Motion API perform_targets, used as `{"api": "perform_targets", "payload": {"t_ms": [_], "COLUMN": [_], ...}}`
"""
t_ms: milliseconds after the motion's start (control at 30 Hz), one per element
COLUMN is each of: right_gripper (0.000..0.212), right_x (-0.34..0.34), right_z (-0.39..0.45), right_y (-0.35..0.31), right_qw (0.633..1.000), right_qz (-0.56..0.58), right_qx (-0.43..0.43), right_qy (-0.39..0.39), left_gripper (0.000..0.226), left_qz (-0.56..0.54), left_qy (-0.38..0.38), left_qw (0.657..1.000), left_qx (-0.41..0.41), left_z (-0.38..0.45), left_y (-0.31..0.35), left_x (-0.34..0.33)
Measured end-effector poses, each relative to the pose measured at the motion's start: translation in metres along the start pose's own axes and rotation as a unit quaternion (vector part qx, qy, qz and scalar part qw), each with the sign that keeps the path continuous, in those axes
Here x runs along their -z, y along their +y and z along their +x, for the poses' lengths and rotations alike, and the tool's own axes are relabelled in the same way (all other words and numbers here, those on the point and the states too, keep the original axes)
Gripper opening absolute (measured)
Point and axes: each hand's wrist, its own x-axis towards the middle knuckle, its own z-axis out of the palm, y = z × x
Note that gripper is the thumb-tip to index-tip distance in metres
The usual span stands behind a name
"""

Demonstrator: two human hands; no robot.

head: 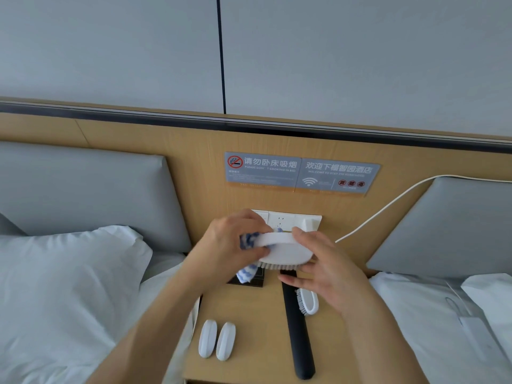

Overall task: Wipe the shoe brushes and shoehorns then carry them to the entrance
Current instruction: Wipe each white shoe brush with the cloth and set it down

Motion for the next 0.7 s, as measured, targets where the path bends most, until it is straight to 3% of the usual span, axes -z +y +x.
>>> {"api": "perform_targets", "payload": {"t_ms": [100,200,367,500,700], "right_gripper": [0.059,0.053,0.061,0.069,0.053], "right_x": [0.006,0.006,0.003,0.002,0.003], "right_z": [0.001,0.004,0.007,0.009,0.009], "right_y": [-0.004,-0.007,-0.006,-0.002,-0.001], "right_qw": [0.994,0.989,0.981,0.987,0.989], "right_qz": [-0.092,-0.117,-0.091,-0.054,-0.007], "right_qx": [-0.014,-0.009,0.009,0.032,0.064], "right_qy": [-0.052,-0.093,-0.171,-0.151,-0.136], "left_gripper": [0.033,0.036,0.034,0.022,0.018], "left_qz": [0.010,0.015,0.040,0.087,0.083], "left_qy": [-0.075,-0.083,0.027,0.119,0.160], "left_qw": [0.997,0.995,0.997,0.989,0.983], "left_qx": [-0.026,-0.049,-0.059,-0.021,0.028], "left_z": [0.009,0.018,0.022,0.015,-0.002], "left_y": [-0.006,-0.004,0.009,0.025,0.040], "left_x": [0.017,0.023,0.011,-0.008,-0.034]}}
